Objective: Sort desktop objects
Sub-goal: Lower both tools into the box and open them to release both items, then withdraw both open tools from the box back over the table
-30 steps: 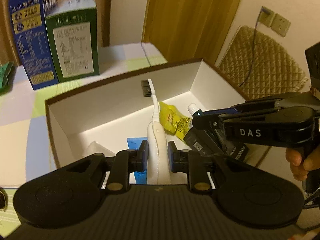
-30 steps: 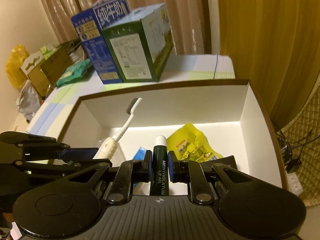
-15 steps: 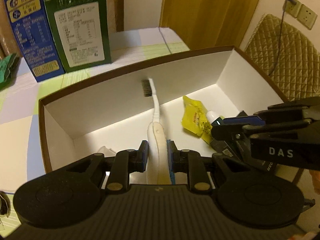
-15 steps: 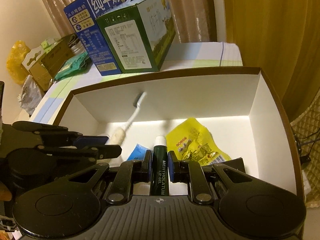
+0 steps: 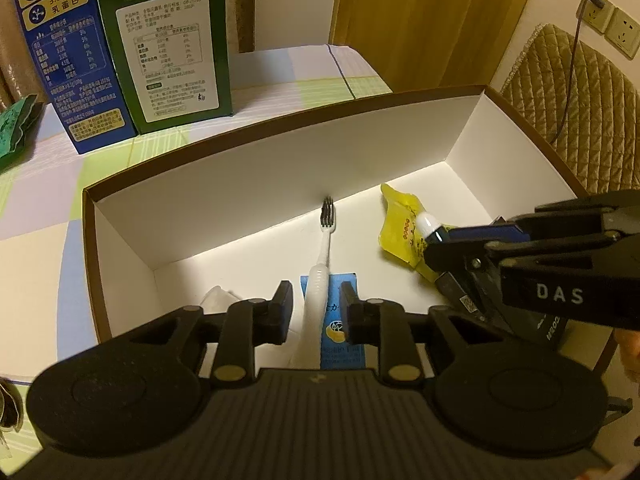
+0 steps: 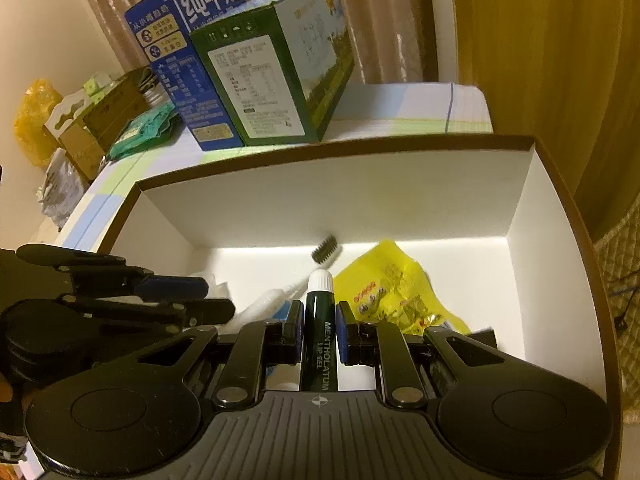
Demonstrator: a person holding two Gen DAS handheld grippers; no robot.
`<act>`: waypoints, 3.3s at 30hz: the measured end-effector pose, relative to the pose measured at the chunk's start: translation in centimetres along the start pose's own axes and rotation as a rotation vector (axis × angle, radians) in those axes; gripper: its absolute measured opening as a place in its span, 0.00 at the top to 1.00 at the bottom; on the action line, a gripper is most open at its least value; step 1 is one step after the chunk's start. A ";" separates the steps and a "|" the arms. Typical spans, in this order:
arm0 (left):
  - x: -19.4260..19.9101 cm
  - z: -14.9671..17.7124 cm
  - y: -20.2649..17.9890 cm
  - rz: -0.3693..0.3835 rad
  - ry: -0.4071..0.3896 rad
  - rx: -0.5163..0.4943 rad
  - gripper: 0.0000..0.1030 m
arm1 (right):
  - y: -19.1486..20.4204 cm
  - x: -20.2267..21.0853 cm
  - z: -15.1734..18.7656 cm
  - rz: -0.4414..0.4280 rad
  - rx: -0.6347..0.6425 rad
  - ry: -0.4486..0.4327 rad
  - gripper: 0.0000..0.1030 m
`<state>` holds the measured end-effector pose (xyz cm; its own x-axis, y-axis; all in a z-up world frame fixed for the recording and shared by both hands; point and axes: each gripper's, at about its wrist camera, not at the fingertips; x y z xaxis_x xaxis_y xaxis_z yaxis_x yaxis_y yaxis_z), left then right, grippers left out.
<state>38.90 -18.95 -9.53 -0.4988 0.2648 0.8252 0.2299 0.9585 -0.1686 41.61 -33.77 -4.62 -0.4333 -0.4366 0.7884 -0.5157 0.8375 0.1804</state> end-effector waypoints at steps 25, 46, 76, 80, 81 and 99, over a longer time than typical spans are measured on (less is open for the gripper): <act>5.1 2.1 -1.7 0.051 -0.046 -0.068 0.33 | -0.2 5.7 3.3 0.076 0.008 -0.032 0.02; 11.1 5.6 -3.0 0.044 -0.081 -0.058 0.20 | 2.6 10.2 6.1 0.094 -0.005 -0.093 0.02; 17.0 12.0 -1.1 0.027 -0.113 -0.004 0.20 | 9.1 13.1 10.4 0.077 -0.018 -0.077 0.02; 17.9 12.9 -0.4 0.031 -0.113 0.002 0.20 | 10.6 13.1 10.8 0.066 -0.005 -0.073 0.02; 18.0 13.1 -0.2 0.032 -0.112 0.003 0.20 | 11.1 13.0 10.9 0.065 -0.002 -0.071 0.02; 21.4 18.2 7.0 -0.041 -0.075 0.108 0.20 | 19.1 9.2 12.8 -0.031 0.013 0.035 0.02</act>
<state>14.60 -4.65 -2.88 -0.5677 0.2281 0.7910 0.1186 0.9735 -0.1956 18.31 -26.05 -1.45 -0.3913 -0.4502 0.8026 -0.5383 0.8193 0.1972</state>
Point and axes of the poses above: each gripper's, at about its wrist camera, not at the fingertips, and x roughly against the way its jaws point, y to its left, z to its underside, and after that the axes turned 5 degrees about z, right-handed
